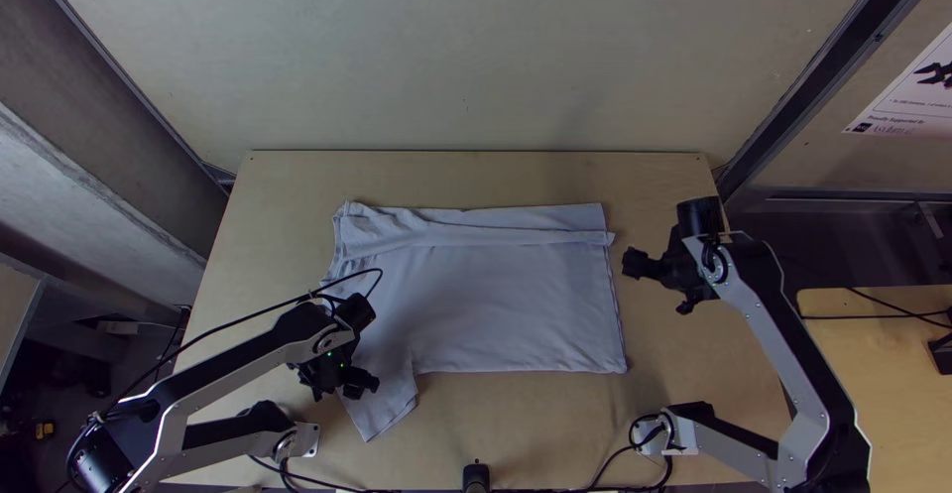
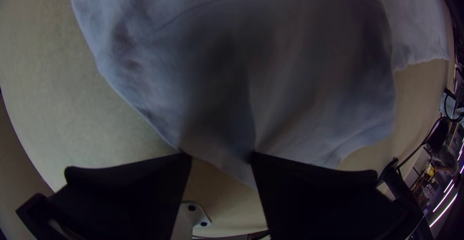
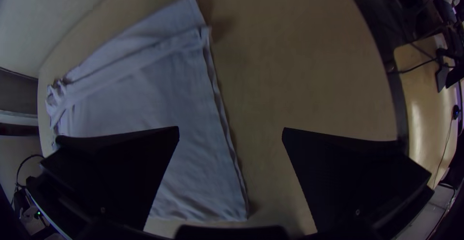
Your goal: Fold the t-shirt
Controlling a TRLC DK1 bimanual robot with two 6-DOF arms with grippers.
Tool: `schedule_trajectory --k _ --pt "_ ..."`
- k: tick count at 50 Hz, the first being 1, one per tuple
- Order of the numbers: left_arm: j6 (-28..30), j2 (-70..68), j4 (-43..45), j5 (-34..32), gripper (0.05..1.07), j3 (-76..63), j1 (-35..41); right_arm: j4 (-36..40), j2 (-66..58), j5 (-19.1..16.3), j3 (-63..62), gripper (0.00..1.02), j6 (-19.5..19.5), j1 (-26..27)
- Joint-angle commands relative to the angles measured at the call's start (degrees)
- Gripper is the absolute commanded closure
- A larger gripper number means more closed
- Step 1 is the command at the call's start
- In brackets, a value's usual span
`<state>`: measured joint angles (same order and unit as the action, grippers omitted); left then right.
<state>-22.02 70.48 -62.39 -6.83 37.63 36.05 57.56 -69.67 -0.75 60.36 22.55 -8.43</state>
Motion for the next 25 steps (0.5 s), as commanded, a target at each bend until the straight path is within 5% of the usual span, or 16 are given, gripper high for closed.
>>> schedule_trajectory --k 1,25 --pt "1.81 1.33 5.79 -2.40 1.01 -2.73 0.86 0.80 -0.82 -1.88 -3.67 0.05 0.92 0.43" --pt "2.25 -2.63 6.84 -2.05 1.04 -2.56 0.07 6.25 -2.23 -4.87 -13.69 0.05 -0.13 -7.39"
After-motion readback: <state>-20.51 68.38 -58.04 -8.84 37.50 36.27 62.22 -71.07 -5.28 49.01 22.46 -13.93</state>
